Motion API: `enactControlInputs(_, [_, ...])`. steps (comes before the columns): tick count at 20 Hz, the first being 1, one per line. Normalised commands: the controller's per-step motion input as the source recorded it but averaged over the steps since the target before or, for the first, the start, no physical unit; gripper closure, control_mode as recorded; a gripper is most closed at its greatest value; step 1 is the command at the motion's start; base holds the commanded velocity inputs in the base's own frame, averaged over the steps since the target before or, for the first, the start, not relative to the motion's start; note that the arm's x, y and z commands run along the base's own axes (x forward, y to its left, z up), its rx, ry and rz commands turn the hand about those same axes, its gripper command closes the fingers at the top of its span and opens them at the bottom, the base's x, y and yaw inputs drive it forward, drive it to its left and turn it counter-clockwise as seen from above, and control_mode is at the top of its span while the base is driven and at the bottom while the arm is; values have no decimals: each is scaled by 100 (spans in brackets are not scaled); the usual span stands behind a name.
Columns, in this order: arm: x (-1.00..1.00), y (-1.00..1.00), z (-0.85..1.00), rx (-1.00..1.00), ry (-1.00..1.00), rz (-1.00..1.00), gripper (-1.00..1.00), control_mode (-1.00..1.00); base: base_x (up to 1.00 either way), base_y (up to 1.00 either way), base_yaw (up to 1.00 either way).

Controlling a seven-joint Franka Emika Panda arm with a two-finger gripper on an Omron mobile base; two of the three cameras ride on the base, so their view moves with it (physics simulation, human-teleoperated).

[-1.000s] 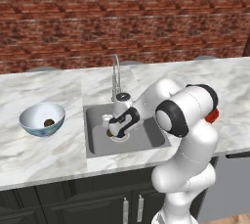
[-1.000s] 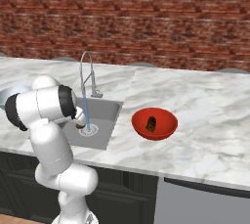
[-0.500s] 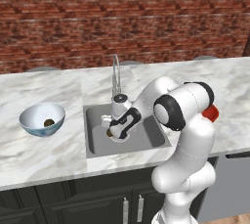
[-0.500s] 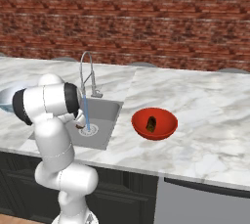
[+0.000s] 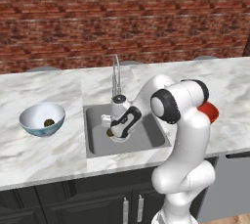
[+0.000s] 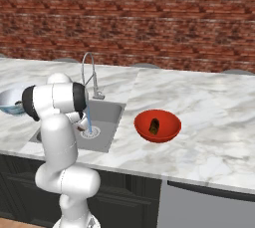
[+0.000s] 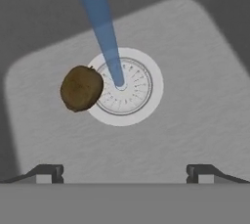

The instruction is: Pick the kiwis from the sink and place them in one bowl. Place the sweet potato in the other bowl. Then turn off the sink faucet.

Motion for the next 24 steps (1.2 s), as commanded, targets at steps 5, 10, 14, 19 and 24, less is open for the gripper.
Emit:
enactControlInputs(5, [24, 0, -29, 2, 1, -4, -100, -100, 0, 0, 0])
enactControlInputs(10, [32, 4, -26, 0, 0, -5, -100, -100, 0, 0, 0])
enactControlInputs(14, [35, 12, -29, 0, 0, -5, -100, -100, 0, 0, 0])
enactControlInputs(19, [32, 19, -26, 0, 0, -6, -100, -100, 0, 0, 0])
enactControlInputs(24, [35, 11, -24, 0, 0, -5, -100, -100, 0, 0, 0])
